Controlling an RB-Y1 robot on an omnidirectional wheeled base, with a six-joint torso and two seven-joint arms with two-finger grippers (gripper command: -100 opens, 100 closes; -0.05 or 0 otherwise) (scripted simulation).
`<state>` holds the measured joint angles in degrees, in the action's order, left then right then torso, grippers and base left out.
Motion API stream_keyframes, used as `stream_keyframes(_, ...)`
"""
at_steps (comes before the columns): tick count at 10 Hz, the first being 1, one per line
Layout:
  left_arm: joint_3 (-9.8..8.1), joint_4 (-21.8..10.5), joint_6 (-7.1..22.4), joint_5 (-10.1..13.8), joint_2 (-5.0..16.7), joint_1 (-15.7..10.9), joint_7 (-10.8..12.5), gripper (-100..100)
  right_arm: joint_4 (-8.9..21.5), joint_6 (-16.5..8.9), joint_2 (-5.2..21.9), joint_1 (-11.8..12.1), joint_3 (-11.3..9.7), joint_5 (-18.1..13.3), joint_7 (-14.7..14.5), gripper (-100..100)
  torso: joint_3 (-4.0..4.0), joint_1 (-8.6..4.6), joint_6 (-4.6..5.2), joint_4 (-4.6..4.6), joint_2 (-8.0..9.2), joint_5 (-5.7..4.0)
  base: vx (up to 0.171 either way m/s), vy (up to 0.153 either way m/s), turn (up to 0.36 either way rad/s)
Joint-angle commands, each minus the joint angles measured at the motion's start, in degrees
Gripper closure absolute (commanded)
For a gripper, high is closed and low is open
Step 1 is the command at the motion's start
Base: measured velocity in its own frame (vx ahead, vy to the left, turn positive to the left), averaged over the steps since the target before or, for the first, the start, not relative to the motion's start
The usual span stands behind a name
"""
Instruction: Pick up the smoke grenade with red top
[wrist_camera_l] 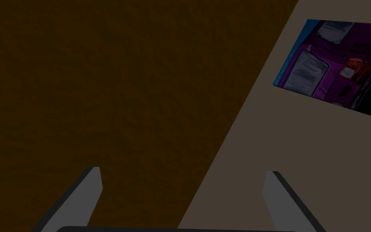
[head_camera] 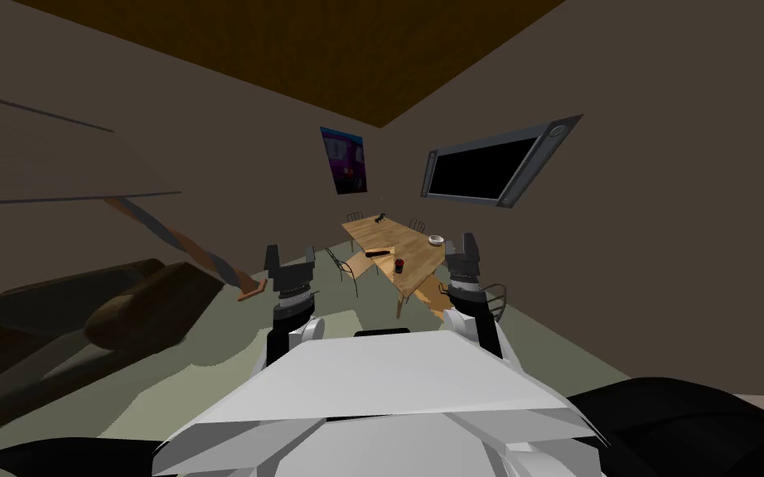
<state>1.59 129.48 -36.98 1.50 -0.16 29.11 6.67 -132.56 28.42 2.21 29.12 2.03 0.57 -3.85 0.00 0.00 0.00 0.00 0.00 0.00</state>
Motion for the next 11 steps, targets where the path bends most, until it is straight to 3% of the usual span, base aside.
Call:
stream_keyframes(1, 0.00, 0.0, 0.0, 0.0, 0.0, 0.0, 0.0, 0, 0.2, -0.6, 2.4, 1.1, -0.2, -1.0, -2.2, -100, 0.00, 0.00, 0.00, 0.00, 0.00, 0.00, 0.016, 0.044, 0.096)
stream_keyframes(4, 0.01, 0.0, 0.0, 0.0, 0.0, 0.0, 0.0, 0, 0.7, -2.0, 6.7, 3.7, -0.8, -3.3, -7.0, -100, -0.08, 0.39, -0.01, -0.03, -0.15, 0.09, 0.041, 0.106, 0.101)
stream_keyframes(11, 0.01, 0.0, 0.0, 0.0, 0.0, 0.0, 0.0, 0, 1.3, -4.3, 12.2, 7.5, -1.9, -6.8, -15.1, -100, -0.08, 0.30, -0.01, -0.03, -0.14, 0.07, 0.035, 0.070, 0.069)
